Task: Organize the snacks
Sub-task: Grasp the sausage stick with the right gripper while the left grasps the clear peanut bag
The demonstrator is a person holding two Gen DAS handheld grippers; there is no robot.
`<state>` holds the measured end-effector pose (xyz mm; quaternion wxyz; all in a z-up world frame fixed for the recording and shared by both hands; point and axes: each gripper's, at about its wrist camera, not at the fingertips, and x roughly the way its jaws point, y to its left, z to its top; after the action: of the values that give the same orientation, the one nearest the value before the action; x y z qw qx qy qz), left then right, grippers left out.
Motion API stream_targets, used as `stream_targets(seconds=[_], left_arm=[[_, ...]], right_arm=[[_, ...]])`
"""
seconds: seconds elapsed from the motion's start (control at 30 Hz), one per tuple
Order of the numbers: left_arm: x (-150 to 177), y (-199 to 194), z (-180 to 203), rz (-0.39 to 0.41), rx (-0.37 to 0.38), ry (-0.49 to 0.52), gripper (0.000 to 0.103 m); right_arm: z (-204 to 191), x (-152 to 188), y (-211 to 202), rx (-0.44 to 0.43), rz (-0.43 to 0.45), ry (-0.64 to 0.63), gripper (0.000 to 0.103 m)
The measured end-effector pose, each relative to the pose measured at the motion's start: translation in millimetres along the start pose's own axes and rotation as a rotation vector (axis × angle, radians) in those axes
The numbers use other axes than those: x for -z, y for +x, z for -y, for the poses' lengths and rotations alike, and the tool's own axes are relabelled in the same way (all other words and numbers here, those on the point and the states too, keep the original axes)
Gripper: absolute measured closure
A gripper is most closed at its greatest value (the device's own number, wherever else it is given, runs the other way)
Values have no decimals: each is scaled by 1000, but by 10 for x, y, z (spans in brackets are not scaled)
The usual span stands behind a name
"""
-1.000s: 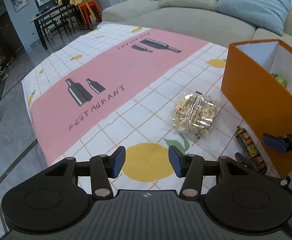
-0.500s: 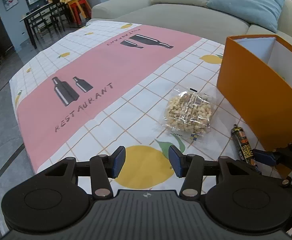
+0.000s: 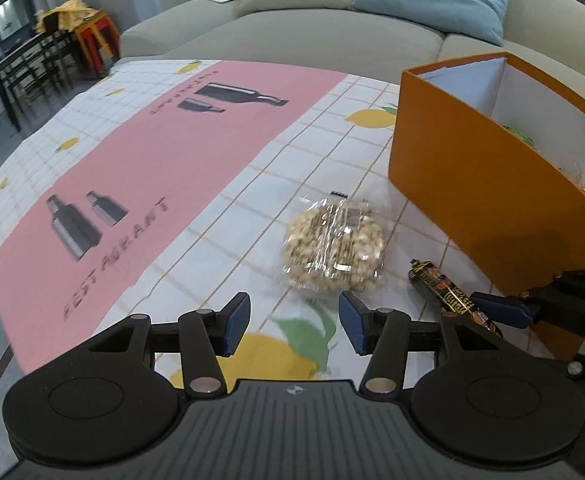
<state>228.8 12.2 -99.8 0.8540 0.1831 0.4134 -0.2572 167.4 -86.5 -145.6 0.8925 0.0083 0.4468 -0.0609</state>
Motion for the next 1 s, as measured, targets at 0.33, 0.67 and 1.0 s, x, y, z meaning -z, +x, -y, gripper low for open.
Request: stream_targets(seconds=[0.33,0.67,1.0], left_arm=[[-242,381,41,1,132,91,23],[-312,593,-39,-25,178,72,9],[-427,709,94,-89,184,26,6]], right_arm=[[-57,-76,177,25,-9,-48,82],[-14,-104,228,-32,-24,-17,74],[2,-106,225,-61,-35,-21,67]])
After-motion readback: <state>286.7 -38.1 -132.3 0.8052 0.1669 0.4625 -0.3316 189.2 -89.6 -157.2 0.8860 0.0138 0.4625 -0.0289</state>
